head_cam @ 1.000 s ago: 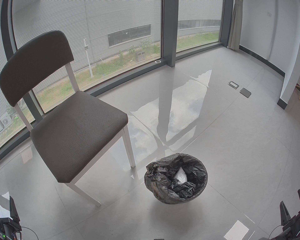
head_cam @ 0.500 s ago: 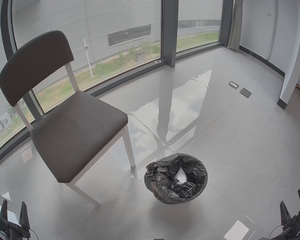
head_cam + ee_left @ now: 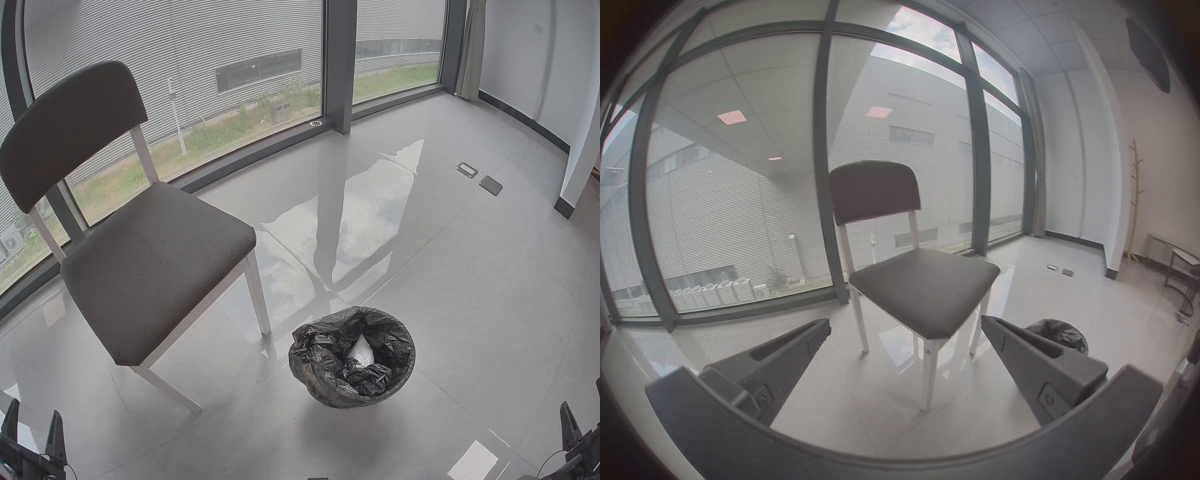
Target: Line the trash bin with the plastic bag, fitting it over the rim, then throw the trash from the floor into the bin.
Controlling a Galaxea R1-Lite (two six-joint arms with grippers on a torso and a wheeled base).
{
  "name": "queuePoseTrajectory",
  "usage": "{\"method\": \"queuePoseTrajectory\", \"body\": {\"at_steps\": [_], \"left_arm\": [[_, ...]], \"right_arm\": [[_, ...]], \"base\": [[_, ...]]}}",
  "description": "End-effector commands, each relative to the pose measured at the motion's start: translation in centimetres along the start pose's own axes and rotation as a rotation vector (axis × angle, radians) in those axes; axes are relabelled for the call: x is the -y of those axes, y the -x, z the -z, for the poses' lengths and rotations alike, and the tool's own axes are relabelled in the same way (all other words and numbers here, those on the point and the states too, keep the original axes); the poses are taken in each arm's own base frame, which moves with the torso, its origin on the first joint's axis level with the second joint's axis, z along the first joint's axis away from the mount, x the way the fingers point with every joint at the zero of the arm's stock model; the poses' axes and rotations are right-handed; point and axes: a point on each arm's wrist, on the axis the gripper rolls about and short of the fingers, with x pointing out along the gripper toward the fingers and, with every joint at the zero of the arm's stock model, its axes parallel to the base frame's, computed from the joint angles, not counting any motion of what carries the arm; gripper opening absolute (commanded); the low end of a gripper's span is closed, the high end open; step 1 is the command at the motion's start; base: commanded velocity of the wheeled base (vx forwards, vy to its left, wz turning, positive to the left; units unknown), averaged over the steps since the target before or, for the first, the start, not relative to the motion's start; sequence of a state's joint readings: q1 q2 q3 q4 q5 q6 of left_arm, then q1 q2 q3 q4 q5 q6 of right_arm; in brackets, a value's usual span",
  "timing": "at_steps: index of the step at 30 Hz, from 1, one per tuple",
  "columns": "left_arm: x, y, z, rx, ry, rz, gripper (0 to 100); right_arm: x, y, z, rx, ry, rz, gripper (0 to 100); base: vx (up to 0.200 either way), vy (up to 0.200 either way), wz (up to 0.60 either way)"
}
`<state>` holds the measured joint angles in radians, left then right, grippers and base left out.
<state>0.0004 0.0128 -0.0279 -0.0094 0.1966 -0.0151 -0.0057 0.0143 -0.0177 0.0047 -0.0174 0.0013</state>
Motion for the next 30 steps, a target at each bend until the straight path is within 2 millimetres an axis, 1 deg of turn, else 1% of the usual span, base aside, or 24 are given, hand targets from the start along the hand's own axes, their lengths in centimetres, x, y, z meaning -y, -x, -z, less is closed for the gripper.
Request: {"method": "queuePoseTrajectory", "body": {"at_steps": [1, 3, 5, 9, 16, 21, 23, 24, 30], "left_arm": [[-0.11, -0.03, 0.27, 0.022, 0.022, -0.049, 100], [-0.08, -0.03, 0.30, 0.019, 0.038, -0.032, 100], [0.12, 0.02, 0.38, -0.003, 0.055, 0.060, 100], [0.43, 0.08, 0.92, -0.056, -0.022, 0.204, 100], [0.44, 0.01, 0.87, -0.035, -0.018, 0.204, 100], [0.40, -0.06, 0.84, -0.024, 0.037, 0.181, 100], [0.40, -0.06, 0.84, -0.024, 0.027, 0.181, 100], [0.42, -0.05, 0.86, -0.021, -0.017, 0.188, 100], [0.44, -0.05, 0.86, -0.021, -0.019, 0.194, 100]], "right_arm": [[0.00, -0.02, 0.52, -0.003, 0.001, 0.003, 100], [0.00, -0.02, 0.52, -0.003, 0.001, 0.003, 100], [0.00, -0.02, 0.52, -0.003, 0.001, 0.003, 100], [0.00, -0.02, 0.52, -0.003, 0.003, 0.003, 100], [0.00, -0.02, 0.52, -0.003, 0.006, 0.001, 100], [0.00, -0.01, 0.49, -0.003, -0.006, 0.000, 100], [0.00, -0.02, 0.52, -0.003, -0.008, 0.000, 100], [0.00, -0.02, 0.52, -0.003, -0.011, 0.001, 100], [0.00, -0.02, 0.52, -0.003, -0.011, 0.001, 100]], "base": [[0.000, 0.000, 0.00], [0.000, 0.000, 0.00], [0.000, 0.000, 0.00], [0.000, 0.000, 0.00], [0.000, 0.000, 0.00], [0.000, 0.000, 0.00], [0.000, 0.000, 0.00], [0.000, 0.000, 0.00], [0.000, 0.000, 0.00]]}}
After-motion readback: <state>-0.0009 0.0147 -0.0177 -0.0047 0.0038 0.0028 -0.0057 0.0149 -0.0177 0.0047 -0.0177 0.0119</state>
